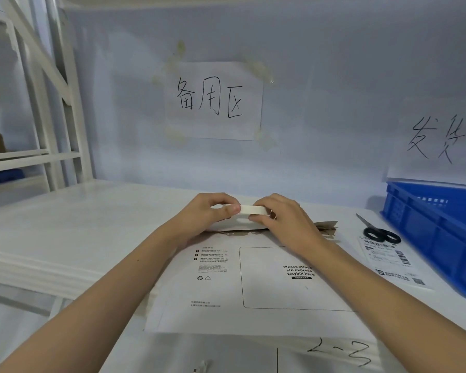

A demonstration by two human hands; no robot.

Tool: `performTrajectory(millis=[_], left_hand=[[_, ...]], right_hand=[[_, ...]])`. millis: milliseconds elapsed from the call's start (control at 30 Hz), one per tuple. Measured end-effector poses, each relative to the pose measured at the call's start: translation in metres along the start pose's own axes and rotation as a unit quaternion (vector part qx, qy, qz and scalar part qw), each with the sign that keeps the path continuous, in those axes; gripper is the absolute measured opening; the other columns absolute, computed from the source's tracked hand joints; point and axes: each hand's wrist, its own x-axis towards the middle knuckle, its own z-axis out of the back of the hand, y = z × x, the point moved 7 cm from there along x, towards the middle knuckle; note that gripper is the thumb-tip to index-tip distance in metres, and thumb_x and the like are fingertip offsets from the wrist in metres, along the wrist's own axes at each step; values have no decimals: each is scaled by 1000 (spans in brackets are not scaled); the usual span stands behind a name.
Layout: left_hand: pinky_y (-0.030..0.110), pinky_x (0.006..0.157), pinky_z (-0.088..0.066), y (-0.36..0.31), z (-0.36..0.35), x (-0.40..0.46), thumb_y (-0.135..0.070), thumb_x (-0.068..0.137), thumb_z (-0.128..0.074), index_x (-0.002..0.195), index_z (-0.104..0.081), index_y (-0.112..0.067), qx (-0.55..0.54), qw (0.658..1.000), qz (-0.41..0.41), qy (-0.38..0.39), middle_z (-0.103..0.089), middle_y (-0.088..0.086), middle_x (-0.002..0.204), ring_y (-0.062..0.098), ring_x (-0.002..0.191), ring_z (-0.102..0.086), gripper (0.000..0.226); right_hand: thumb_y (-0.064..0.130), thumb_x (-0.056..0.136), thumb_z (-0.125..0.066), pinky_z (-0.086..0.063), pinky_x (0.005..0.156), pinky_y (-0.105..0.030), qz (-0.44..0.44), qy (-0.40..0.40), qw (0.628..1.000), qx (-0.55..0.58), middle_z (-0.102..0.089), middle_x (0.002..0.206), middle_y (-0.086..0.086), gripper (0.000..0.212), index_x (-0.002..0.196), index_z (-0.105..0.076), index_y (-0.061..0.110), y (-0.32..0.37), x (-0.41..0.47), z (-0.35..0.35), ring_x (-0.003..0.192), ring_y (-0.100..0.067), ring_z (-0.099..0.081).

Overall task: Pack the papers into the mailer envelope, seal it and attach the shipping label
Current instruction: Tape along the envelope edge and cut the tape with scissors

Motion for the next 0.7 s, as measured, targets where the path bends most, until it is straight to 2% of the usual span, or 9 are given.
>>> performTrajectory(millis=[67,133,267,400,467,533,567,667,700], left_hand=[[20,86,-43,0,0,0,-29,93,-68,94,-77,-23,-1,1000,6,-1,-73,-14,94,-2,85,-62,11],[17,82,-46,1,1,1,-25,92,-69,94,-77,-24,-12,1000,11,-8,-74,-15,96,-3,86,-64,9],[14,77,-51,1,2,0,-13,87,-74,93,-77,-19,-73,997,20,-13,-74,3,108,9,91,-67,9],[21,86,-46,-2,3,2,5,82,-71,103,-71,-19,-85,996,-2,-11,-64,-1,108,9,97,-63,32],[22,87,-46,-3,5,1,15,81,-63,109,-66,-21,-83,996,-13,-27,-62,-4,117,8,106,-64,46],[26,90,-50,-4,9,0,15,83,-58,116,-62,-26,-86,994,-26,-56,-58,-6,127,12,111,-67,53],[27,93,-52,-5,11,0,12,87,-59,122,-60,-29,-88,993,-35,-71,-55,-8,131,13,109,-68,54],[22,95,-52,-10,14,-1,-4,94,-63,137,-52,-36,-81,990,-57,-99,-52,-18,137,8,105,-70,54],[18,94,-51,-13,13,-1,-8,96,-63,139,-51,-36,-71,990,-67,-102,-54,-19,136,4,106,-68,53]], right_hand=[[33,88,-66,-48,82,-36,-14,2,999,39,-60,98,7,16,102,-69,24,-3,1,-3,86,-14,-57],[25,85,-72,-47,86,-29,-35,-6,996,76,-59,106,4,24,108,-69,19,-6,2,-4,88,-15,-59],[21,81,-76,-44,79,-13,-94,-2,987,129,-63,116,1,47,125,-61,20,-9,1,-2,94,-14,-65],[21,76,-76,-48,93,-22,-124,66,969,203,-63,119,7,81,145,-36,32,-10,-2,-12,102,-9,-66],[24,80,-76,-51,96,-30,-138,63,948,280,-61,119,7,89,151,-22,36,-9,-4,-13,97,-13,-69],[19,89,-70,-56,85,-27,-155,25,924,348,-62,121,1,81,153,-20,30,-9,-2,-9,80,-16,-72],[15,91,-67,-58,81,-26,-155,4,917,366,-64,119,-2,73,151,-26,24,-9,-1,-7,74,-15,-70],[4,91,-64,-58,81,-37,-108,-48,933,339,-67,101,2,37,126,-59,14,-3,4,3,68,-11,-66],[3,90,-63,-58,81,-39,-99,-64,937,329,-67,96,4,30,117,-63,15,-2,4,5,69,-10,-66]])
